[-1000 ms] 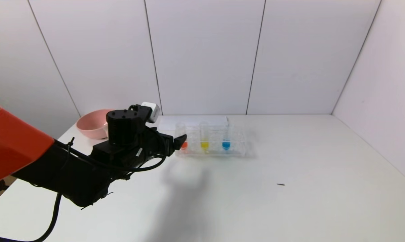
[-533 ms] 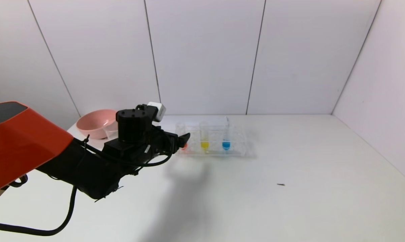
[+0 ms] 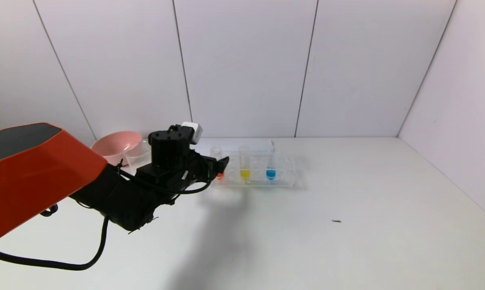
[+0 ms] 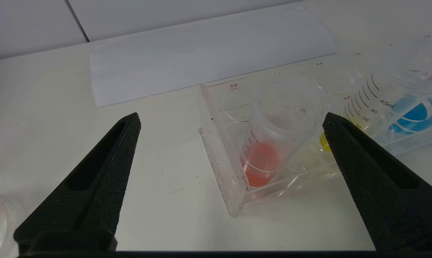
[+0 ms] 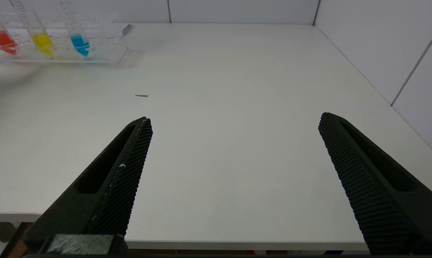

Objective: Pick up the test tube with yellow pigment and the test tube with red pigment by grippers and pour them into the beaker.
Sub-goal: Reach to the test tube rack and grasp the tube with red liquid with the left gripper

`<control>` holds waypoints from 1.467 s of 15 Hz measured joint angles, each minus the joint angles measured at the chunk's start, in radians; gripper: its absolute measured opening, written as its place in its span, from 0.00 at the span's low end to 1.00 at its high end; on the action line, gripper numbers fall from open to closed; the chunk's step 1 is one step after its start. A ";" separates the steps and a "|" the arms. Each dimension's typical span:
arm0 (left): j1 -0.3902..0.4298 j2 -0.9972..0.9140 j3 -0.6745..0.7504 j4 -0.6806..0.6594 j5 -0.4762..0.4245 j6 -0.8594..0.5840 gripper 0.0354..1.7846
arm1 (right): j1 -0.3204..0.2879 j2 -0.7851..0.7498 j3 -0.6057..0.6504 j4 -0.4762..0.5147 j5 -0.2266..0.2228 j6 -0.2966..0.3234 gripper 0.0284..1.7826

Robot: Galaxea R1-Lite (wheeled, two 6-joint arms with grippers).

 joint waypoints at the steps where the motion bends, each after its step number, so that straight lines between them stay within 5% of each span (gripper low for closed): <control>1: 0.000 0.007 -0.005 -0.001 0.004 0.000 0.99 | 0.000 0.000 0.000 0.000 0.000 0.000 0.95; 22: -0.026 0.029 -0.012 -0.015 -0.001 -0.002 0.94 | 0.000 0.000 0.000 0.000 0.000 0.000 0.95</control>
